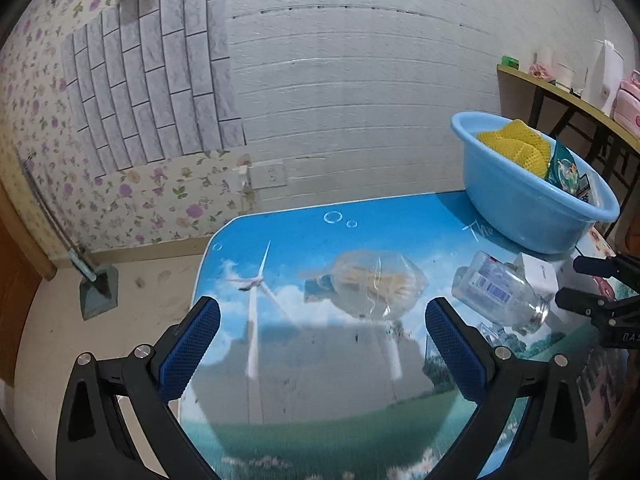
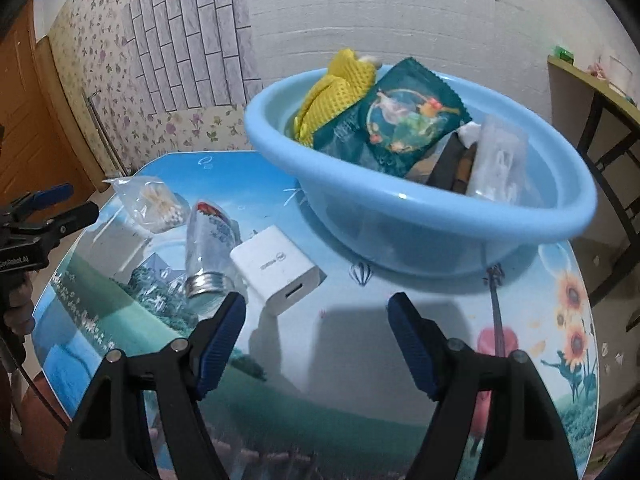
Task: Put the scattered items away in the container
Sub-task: 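Grasp the cotton swab bag with the left gripper while the right reaches the white charger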
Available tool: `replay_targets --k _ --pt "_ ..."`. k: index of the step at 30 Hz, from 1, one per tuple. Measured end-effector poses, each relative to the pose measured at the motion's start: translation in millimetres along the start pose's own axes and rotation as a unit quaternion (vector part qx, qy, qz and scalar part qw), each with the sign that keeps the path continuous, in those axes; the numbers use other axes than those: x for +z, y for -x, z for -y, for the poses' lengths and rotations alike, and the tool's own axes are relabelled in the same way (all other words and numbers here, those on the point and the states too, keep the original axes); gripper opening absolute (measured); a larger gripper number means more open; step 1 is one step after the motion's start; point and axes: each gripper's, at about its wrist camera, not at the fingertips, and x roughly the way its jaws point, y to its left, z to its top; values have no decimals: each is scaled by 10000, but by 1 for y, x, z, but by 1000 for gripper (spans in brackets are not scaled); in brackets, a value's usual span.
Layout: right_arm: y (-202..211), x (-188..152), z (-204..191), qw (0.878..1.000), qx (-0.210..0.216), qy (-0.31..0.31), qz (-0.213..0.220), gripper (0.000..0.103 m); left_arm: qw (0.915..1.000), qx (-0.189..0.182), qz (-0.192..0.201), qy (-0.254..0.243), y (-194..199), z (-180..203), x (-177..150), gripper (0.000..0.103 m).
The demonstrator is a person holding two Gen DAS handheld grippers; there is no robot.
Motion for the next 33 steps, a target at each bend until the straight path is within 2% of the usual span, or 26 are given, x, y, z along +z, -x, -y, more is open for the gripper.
replay_targets --k 9,15,17,18,20,21,22,23,24,25,28,33 --pt "-20 11 -12 9990 94 389 -210 73 9998 -142 -79 111 -27 -8 11 103" --pt "-31 17 -18 9982 125 474 -337 72 9992 -331 -223 -86 -46 2 17 103" --pt "-34 18 -21 9980 188 480 -363 68 9988 -384 -259 -175 -50 7 17 103" --pt "-36 19 -22 9977 260 476 -418 60 9984 -448 -279 -220 -52 10 18 103" --pt "-36 20 -24 9973 309 515 -427 52 9981 -452 -296 -299 -54 14 18 96" --pt "-36 20 -24 9971 336 527 -433 48 9979 -442 -309 -349 -55 16 17 82" --pt "-35 20 -25 9970 345 538 -442 47 9976 -492 -338 -363 -55 17 17 73" --pt "-34 20 -25 9969 359 538 -440 47 9971 -565 -373 -342 -55 17 16 69" --pt "-34 19 -25 9969 372 528 -440 46 9966 -649 -392 -322 -54 16 16 53" --pt "-33 18 -25 9970 396 502 -438 46 9958 -738 -439 -315 -54 17 15 46" --pt "-27 12 -21 9970 471 431 -441 45 9958 -716 -417 -393 -48 19 13 40" --pt "-15 -1 -16 9975 403 327 -473 45 9952 -779 -397 -448 -34 24 8 36"
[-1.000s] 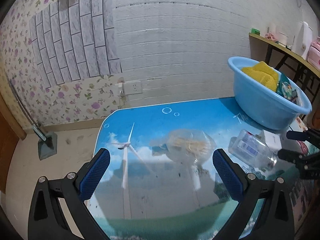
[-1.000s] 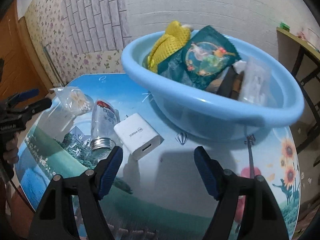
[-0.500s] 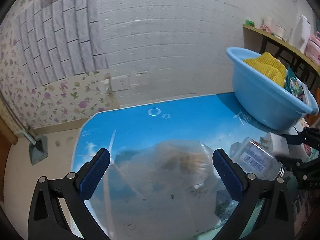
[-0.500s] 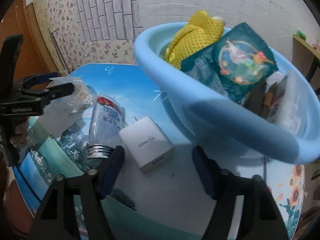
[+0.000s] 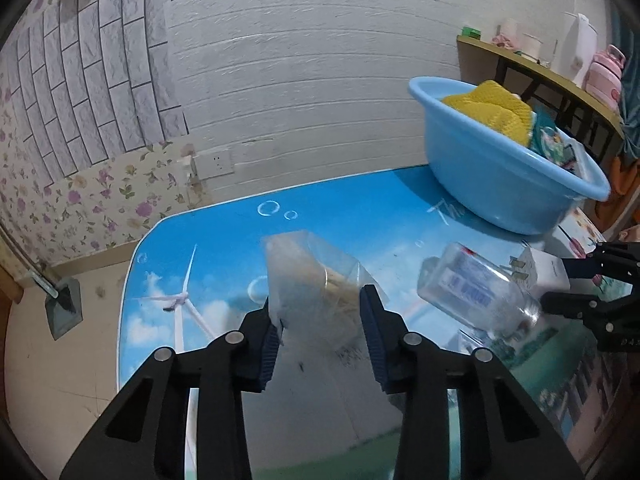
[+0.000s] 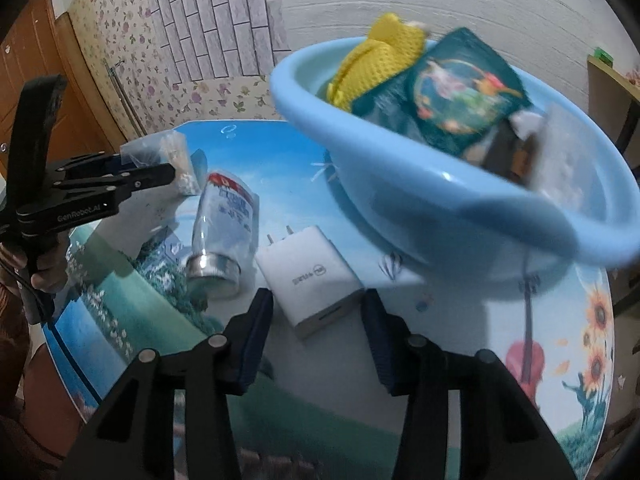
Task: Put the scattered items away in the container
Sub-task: 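Grasp the cotton swab bag with the left gripper while the right reaches the white charger, then lift the swab bag with the left gripper while the right lines up on the charger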
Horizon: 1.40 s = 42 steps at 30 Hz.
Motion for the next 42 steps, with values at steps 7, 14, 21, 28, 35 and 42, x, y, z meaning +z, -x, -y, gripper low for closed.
replay_targets --k 7,14,21,28,35,42 --pt "30 -32 16 9992 -346 -203 78 44 9998 -129 4 -131 30 23 -16 36" --pt "59 -64 40 9963 -640 -554 146 43 9999 -79 -2 -73 57 48 -35 36" --pt "76 -82 51 9928 -797 -883 166 43 9993 -84 -229 -271 68 80 -52 36" --pt "97 -96 62 9901 -824 -1102 294 43 9993 145 -264 -213 70 99 -53 38" --pt "93 -101 64 9906 -764 -1118 213 43 9988 186 -431 -114 62 103 -53 42" --pt "90 -103 64 9915 -643 -1119 184 44 9978 290 -591 -118 51 104 -51 66"
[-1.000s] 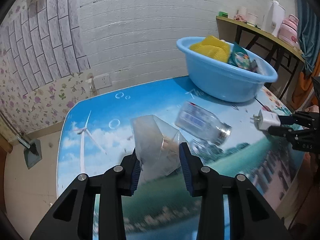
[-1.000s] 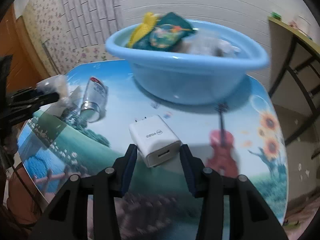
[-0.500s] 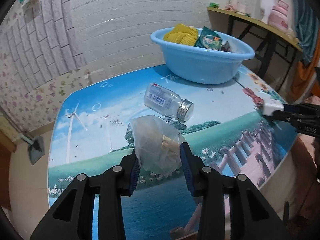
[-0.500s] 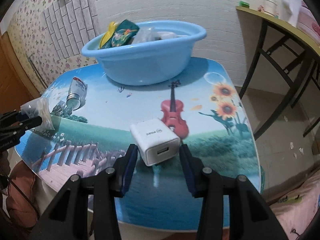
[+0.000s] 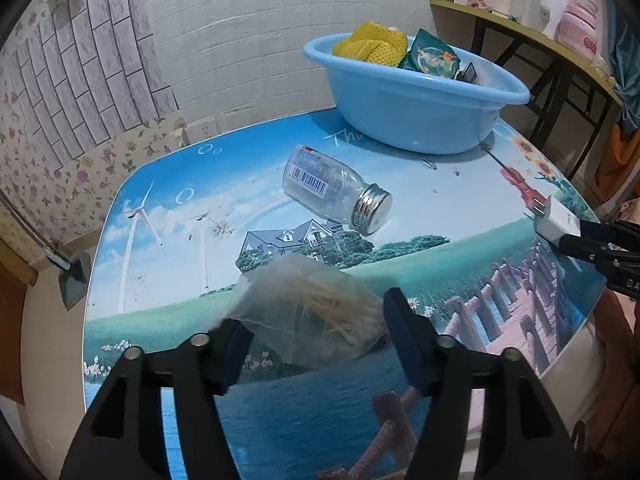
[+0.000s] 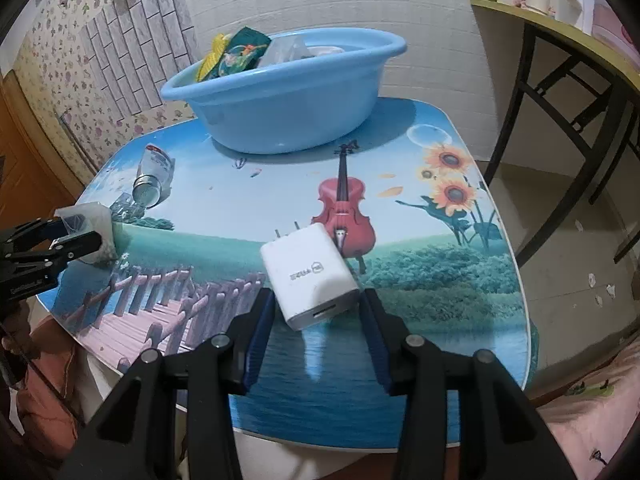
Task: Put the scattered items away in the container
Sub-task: 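Lift the swab bag with the left gripper while the right lines up on the charger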
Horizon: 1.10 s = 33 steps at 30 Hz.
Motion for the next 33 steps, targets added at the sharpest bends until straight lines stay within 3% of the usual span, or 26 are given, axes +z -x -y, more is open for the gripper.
replay_targets --k 2,6,15,18,24,27,30,33 --pt "0 0 -2 10000 6 70 25 45 10000 18 -36 -29 -4 1 2 68" --pt "-2 3 -6 9998 37 188 89 58 9999 90 -90 -51 -10 4 5 76" --pt "-13 9 -4 9996 33 236 140 59 9997 86 -209 -131 -25 10 8 82" --pt "-14 9 -5 9994 28 275 188 60 9998 55 -192 7 -28 6 7 90" --pt "-17 3 -11 9983 74 461 347 88 9988 -40 -100 481 -36 -9 3 103" --pt "-18 4 -12 9982 99 493 335 92 9988 -33 -103 483 -38 -8 3 103" --pt "-19 4 -10 9986 69 412 314 103 9988 -32 -60 485 -38 -7 2 103" --pt "-20 5 -6 9991 -11 281 325 103 9988 -31 3 488 -38 -7 0 103"
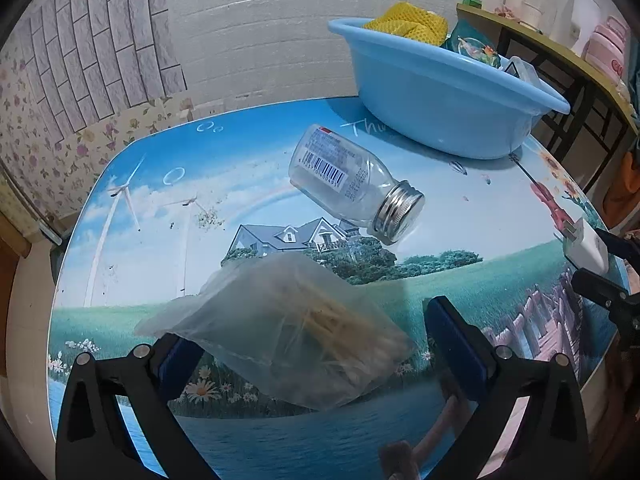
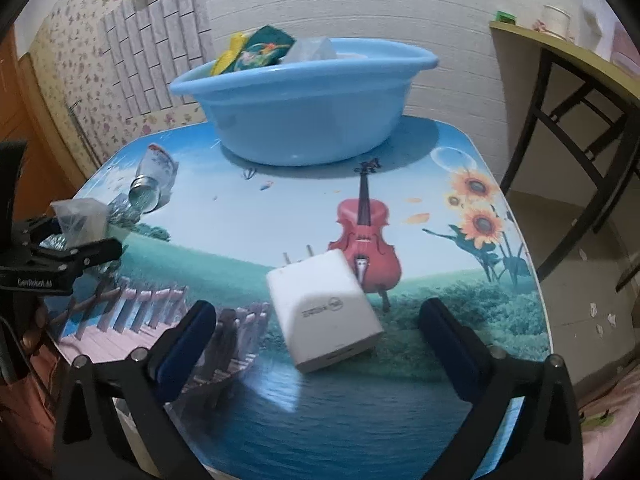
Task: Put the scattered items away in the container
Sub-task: 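Lift the swab bag with the left gripper while the right lines up on the charger, then close the right gripper on the white charger while the left holds the swab bag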
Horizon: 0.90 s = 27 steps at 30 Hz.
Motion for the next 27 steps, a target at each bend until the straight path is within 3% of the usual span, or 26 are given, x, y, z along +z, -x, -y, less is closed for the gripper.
replay_targets --k 8,27 --pt "-4 1 -8 9991 -389 135 -98 103 10000 -11 43 -17 2 0 -1 103" --pt "-6 3 -6 9991 -400 140 -84 103 9996 49 265 51 4 -1 -5 103"
